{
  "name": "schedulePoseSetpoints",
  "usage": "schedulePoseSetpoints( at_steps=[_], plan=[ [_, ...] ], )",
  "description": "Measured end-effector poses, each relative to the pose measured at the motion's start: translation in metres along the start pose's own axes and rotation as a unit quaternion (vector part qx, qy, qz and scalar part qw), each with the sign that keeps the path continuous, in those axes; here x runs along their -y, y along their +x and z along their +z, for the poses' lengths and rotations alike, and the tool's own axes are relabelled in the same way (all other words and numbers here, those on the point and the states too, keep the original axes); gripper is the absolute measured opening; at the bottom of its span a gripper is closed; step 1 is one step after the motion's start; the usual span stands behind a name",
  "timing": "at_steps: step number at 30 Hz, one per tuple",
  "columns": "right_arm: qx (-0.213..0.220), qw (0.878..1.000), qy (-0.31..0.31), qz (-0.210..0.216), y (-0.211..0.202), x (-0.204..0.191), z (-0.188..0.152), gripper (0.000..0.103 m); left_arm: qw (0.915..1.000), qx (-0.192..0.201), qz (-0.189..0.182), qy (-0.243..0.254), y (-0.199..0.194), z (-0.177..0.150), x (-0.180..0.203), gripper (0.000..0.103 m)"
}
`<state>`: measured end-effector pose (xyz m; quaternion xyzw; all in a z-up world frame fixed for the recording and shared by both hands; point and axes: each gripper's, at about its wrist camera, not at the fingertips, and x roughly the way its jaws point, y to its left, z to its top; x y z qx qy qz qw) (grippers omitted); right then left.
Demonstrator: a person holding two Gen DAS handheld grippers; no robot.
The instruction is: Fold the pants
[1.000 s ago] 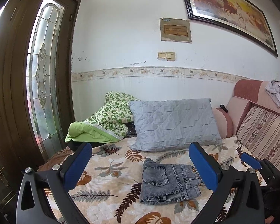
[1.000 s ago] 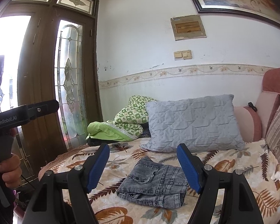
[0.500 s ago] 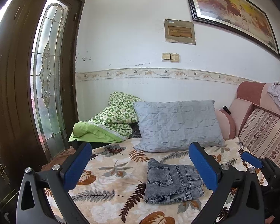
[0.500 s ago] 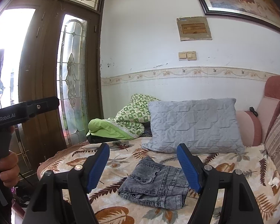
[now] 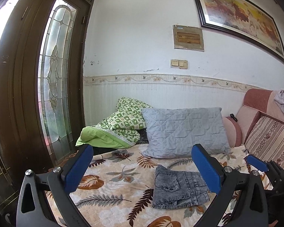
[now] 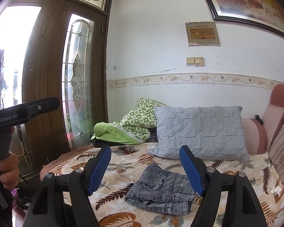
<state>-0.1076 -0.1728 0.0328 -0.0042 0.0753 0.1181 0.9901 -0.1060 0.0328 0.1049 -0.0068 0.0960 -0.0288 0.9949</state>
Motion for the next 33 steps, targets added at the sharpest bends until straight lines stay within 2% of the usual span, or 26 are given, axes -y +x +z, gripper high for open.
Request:
schedulePoseSetpoints(
  at_steps=[11,22,33],
  plan=[
    [-0.001,1.0,-0.001,-0.006,0.003,-0.001,0.006,0.077,0.9999,-0.003,-0.012,-0.007,0.004,0.01,-0.003,0.103],
    [0.025,1.0,0.004,0.009,0.003,0.0,0.039,0.078,0.9997,0.006,0.024,-0.001,-0.002,0.038,-0.004,0.103],
    [0.053,0.998,0.022,0.016,0.009,0.015,0.066,0.08,0.9995,0.007,0.032,0.006,0.007,0.061,0.001,0.103]
  ],
)
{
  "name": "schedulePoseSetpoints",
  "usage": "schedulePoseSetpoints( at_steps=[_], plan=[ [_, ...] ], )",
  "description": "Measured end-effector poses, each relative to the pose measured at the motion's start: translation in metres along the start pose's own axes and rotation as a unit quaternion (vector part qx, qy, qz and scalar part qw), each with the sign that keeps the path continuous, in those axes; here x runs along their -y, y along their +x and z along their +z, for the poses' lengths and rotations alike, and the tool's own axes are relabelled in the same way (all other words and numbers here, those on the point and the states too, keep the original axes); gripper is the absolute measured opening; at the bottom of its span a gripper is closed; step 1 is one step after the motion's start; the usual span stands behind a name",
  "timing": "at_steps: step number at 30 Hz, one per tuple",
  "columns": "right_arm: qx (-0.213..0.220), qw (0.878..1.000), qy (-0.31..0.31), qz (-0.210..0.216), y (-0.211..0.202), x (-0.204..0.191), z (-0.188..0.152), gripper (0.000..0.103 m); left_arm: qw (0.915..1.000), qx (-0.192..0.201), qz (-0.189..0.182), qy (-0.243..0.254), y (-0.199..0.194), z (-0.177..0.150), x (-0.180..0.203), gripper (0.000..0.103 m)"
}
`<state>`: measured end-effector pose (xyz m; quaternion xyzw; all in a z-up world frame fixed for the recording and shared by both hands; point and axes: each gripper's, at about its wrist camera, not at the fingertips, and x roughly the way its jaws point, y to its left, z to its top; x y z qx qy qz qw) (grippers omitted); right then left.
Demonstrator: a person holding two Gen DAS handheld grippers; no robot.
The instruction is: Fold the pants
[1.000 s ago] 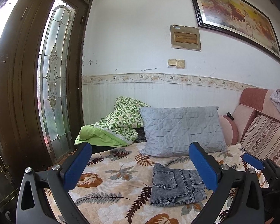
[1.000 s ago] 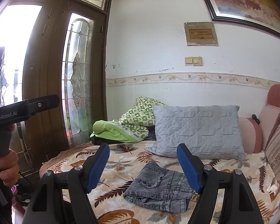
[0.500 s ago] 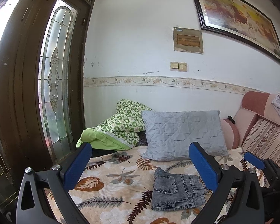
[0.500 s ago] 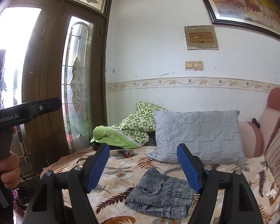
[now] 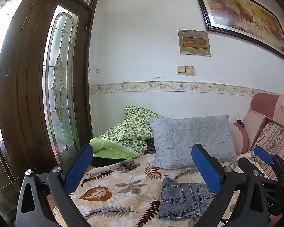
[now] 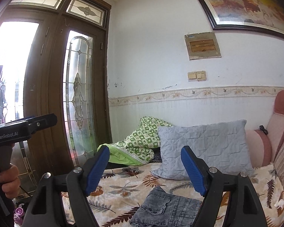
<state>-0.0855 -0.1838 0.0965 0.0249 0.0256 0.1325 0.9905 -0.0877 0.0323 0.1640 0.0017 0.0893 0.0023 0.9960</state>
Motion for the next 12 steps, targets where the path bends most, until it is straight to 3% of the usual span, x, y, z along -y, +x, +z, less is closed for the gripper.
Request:
schedulePoseSetpoints(
  at_steps=[12],
  plan=[
    [-0.04,0.999,0.023,-0.006,0.03,0.022,-0.021,0.081,0.9988,-0.034,-0.035,-0.002,0.044,-0.018,0.014,0.103]
  ],
)
